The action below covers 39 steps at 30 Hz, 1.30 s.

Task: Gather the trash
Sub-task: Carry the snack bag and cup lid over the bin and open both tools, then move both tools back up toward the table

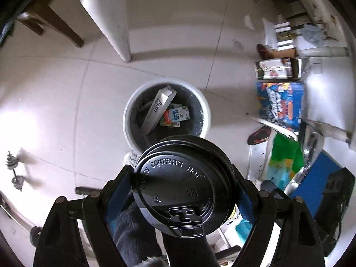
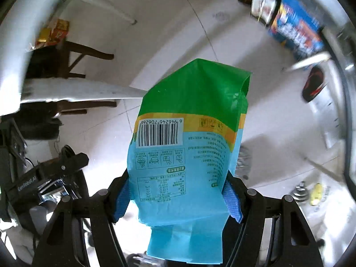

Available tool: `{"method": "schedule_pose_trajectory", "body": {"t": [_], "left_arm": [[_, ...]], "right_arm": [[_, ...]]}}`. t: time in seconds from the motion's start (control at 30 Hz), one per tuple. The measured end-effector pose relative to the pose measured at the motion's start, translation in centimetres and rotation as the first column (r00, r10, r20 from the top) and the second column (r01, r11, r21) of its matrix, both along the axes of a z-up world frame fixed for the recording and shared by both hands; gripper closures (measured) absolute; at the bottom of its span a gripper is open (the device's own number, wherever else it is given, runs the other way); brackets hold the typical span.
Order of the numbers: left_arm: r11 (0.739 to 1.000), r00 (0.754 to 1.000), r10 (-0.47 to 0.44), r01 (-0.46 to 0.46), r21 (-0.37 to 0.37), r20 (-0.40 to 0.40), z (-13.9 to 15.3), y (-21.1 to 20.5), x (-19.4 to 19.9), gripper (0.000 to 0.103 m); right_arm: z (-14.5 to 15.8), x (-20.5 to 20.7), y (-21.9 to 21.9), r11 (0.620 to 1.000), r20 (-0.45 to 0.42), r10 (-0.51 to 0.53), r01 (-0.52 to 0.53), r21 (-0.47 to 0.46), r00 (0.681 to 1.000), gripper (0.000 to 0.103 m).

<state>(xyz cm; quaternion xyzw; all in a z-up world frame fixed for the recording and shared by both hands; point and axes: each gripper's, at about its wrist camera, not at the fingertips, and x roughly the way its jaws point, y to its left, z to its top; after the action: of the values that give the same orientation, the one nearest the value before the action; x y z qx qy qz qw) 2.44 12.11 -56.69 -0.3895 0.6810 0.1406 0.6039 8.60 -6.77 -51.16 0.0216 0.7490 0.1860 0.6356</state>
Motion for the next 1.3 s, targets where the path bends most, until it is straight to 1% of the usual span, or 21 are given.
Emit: {"method": "schedule_pose_trajectory", "body": {"t": [0.07,0.1,0.13,0.17,0.23,0.27,0.3,0.33,0.4,0.47,0.53,0.6,0.7,0.77,0.8,0.83,0.93,1.07,1.3], "left_arm": [[1.000,1.000,0.011,-0.011,-0.028,-0.008,-3.3,0.4,0.0,0.017],[0.999,1.000,0.013,-0.014,-0.032,-0.010,-4.4,0.6,0.1,0.016],[0.999,1.000,0.012,-0.013,-0.033,-0.010,-5.7,0.8,0.1,0.016],[0.999,1.000,0.011,-0.011,-0.033,-0.007,-6.7,1.0,0.1,0.016],[1.000,1.000,0.015,-0.015,-0.014,-0.007,-7.8,1.5,-0.2,0.014],[1.000,1.000,0.017,-0.017,-0.007,-0.007,-7.9,1.8,-0.5,0.010],[1.000,1.000,0.021,-0.021,-0.005,-0.009,-8.2,2.0,-0.7,0.002],[1.000,1.000,0.024,-0.024,-0.006,-0.010,-8.5,2.1,-0.8,0.000],[1.000,1.000,0.027,-0.027,0.005,-0.011,-8.5,2.3,-1.3,0.000],[0.999,1.000,0.023,-0.022,0.028,-0.020,-8.2,2.7,-1.7,0.000],[0.998,1.000,0.026,-0.026,0.063,-0.014,-7.8,2.8,-2.0,0.000],[0.993,1.000,0.021,-0.020,0.120,-0.009,-7.3,2.8,-2.2,0.000],[0.969,0.999,-0.016,0.023,0.246,-0.032,-6.2,2.4,-2.8,0.000],[0.958,0.998,-0.040,0.052,0.282,-0.047,-5.8,2.1,-3.2,0.000],[0.954,0.997,-0.054,0.069,0.292,-0.058,-5.6,1.8,-3.4,0.000],[0.953,0.996,-0.060,0.076,0.292,-0.062,-5.5,1.6,-3.6,0.000],[0.950,0.994,-0.080,0.101,0.295,-0.080,-4.9,1.1,-4.3,0.000],[0.941,0.989,-0.112,0.135,0.309,-0.091,-3.4,0.2,-4.7,0.000],[0.933,0.987,-0.147,0.161,0.321,-0.067,0.9,-1.3,-5.2,0.000]], "right_arm": [[-4.9,0.4,0.3,1.000,-0.031,-0.006,0.006,0.007,1.000,0.031],[-6.1,0.6,0.6,1.000,-0.041,-0.007,0.007,0.012,0.999,0.031],[-8.6,0.6,0.9,1.000,-0.058,-0.005,0.006,0.019,0.998,0.030],[-10.3,0.5,1.3,1.000,-0.067,0.007,-0.006,0.021,0.998,0.030],[-13.4,0.2,2.2,0.999,-0.081,0.036,-0.034,0.029,0.996,0.028],[-14.7,0.1,2.6,0.998,-0.089,0.050,-0.048,0.028,0.995,0.028],[-16.0,0.0,3.0,0.998,-0.101,0.062,-0.059,0.025,0.993,0.021],[-16.8,-0.1,3.2,0.998,-0.108,0.066,-0.064,0.026,0.992,0.017],[-18.4,-0.1,4.1,0.997,-0.116,0.079,-0.076,0.034,0.990,0.006],[-19.1,-0.3,4.7,0.995,-0.113,0.096,-0.094,0.021,0.989,0.000],[-19.1,-0.5,5.1,0.994,-0.106,0.108,-0.109,0.003,0.988,0.000],[-19.0,-0.2,4.8,0.992,-0.095,0.127,-0.129,-0.013,0.987,0.000],[-17.8,-0.5,4.9,0.984,-0.055,0.159,-0.163,-0.075,0.986,0.000],[-16.7,-0.9,5.1,0.974,-0.009,0.188,-0.187,-0.126,0.982,0.000],[-16.4,-1.0,4.8,0.970,0.006,0.200,-0.197,-0.143,0.980,0.000],[-15.8,-1.3,5.0,0.958,0.030,0.227,-0.218,-0.186,0.973,0.000],[-14.5,-1.4,4.3,0.946,0.056,0.253,-0.234,-0.225,0.966,0.000],[-12.6,-2.1,4.2,0.933,0.086,0.287,-0.259,-0.250,0.954,0.000],[-7.8,-3.0,3.4,0.930,0.129,0.314,-0.278,-0.241,0.941,0.000]]}}
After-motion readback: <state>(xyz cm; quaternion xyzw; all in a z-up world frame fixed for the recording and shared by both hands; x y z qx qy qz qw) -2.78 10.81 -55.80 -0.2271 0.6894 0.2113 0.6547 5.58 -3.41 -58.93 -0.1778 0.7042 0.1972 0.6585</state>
